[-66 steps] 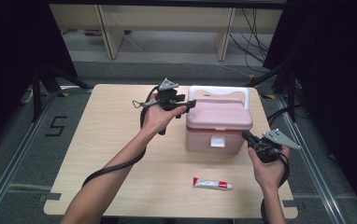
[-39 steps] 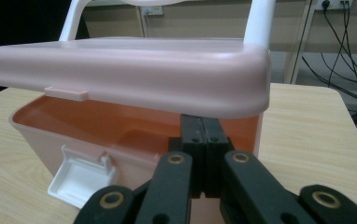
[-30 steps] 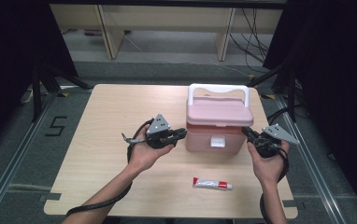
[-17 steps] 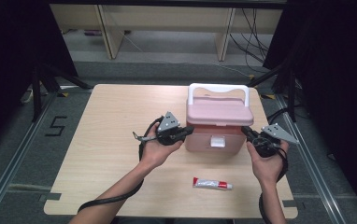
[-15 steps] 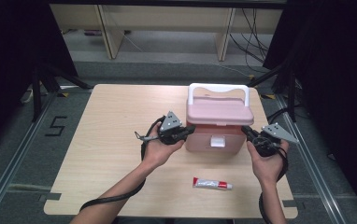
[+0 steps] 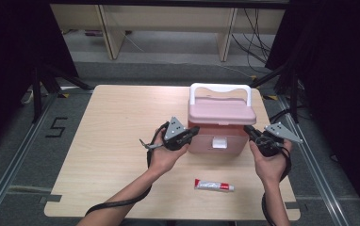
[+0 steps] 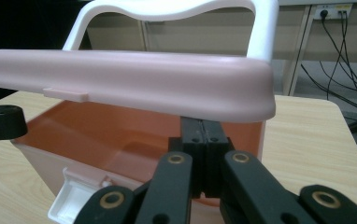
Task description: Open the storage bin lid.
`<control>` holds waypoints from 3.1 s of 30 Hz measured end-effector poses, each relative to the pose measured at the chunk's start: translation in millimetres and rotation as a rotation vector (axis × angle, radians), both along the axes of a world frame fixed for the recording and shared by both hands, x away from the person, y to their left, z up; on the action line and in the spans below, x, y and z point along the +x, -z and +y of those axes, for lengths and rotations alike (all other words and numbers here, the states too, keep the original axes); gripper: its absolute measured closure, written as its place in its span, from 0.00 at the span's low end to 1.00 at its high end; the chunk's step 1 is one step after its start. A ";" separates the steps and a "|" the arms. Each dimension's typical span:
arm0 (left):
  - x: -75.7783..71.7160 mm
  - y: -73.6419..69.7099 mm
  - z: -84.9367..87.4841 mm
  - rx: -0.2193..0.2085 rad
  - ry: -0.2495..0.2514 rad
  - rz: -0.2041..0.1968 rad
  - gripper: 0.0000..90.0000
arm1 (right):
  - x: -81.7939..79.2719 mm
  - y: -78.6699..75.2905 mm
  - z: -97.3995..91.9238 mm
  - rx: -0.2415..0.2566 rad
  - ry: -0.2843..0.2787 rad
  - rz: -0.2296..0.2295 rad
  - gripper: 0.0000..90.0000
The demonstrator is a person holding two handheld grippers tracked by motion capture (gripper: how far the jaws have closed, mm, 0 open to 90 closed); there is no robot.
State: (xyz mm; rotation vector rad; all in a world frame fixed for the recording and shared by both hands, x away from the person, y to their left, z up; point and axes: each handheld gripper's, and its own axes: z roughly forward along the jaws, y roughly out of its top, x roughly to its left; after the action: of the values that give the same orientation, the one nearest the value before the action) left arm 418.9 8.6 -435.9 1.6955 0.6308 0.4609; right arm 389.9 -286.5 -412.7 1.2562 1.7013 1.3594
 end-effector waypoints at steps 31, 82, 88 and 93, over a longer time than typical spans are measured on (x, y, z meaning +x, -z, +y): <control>-4.4 30.1 -60.6 0.080 0.162 -0.033 0.99 | 3.1 -5.2 1.9 0.013 0.003 -0.002 1.00; -0.7 31.1 -58.6 0.085 0.185 -0.038 0.99 | 31.7 -43.5 3.7 -0.015 0.038 -0.094 1.00; -0.2 30.9 -58.1 0.086 0.188 -0.037 0.99 | 35.4 -46.0 4.4 -0.018 0.049 -0.094 1.00; -0.1 30.6 -57.9 0.089 0.189 -0.035 0.99 | 39.1 -47.2 4.7 -0.020 0.050 -0.105 1.00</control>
State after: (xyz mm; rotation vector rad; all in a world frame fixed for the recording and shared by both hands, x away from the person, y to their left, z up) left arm 418.8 -49.3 -466.5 1.8084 0.4242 0.3876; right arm 428.9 -281.8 -365.4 1.1868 1.5976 1.3525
